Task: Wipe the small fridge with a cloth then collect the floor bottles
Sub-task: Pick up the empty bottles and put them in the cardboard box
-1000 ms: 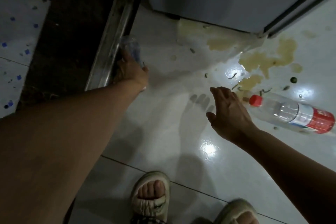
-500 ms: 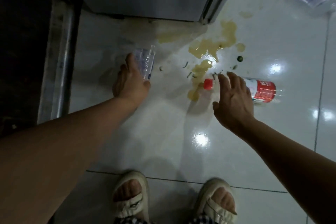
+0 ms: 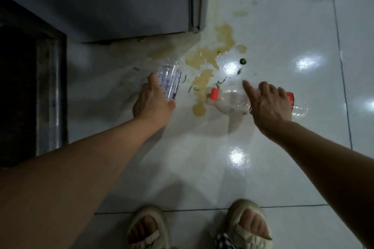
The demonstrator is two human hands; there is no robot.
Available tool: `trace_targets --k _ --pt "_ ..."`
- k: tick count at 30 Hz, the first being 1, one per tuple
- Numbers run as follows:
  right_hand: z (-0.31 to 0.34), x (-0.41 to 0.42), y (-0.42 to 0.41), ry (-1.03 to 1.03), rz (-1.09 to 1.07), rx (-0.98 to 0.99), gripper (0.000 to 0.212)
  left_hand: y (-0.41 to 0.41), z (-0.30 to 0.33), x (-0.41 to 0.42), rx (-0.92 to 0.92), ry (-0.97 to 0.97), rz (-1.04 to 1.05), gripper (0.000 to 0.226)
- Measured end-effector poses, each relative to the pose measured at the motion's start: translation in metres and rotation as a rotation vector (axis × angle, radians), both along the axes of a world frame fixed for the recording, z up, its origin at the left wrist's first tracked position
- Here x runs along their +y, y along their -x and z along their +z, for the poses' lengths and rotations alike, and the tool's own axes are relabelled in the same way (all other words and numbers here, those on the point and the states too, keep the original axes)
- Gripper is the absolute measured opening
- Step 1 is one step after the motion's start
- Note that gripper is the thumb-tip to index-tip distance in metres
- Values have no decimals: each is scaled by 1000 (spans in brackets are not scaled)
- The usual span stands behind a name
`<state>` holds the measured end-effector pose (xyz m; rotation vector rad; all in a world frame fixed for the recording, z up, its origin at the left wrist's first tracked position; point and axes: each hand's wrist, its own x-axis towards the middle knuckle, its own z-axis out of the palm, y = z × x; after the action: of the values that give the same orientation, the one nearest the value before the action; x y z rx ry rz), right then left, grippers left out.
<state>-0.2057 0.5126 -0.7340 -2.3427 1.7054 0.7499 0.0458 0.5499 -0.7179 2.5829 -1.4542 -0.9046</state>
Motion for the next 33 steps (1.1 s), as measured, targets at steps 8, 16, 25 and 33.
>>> trace_targets --k 8,16,25,33 --pt "131 20 19 -2 -302 -292 47 42 118 -2 31 -24 -49 72" --pt "302 2 95 108 -523 -426 47 138 274 -51 119 14 -189 65" --pt "432 -37 208 163 -673 -439 42 243 407 -111 138 58 -254 62" --pt "479 -110 267 207 -669 -436 40 295 450 -178 163 121 -213 63"
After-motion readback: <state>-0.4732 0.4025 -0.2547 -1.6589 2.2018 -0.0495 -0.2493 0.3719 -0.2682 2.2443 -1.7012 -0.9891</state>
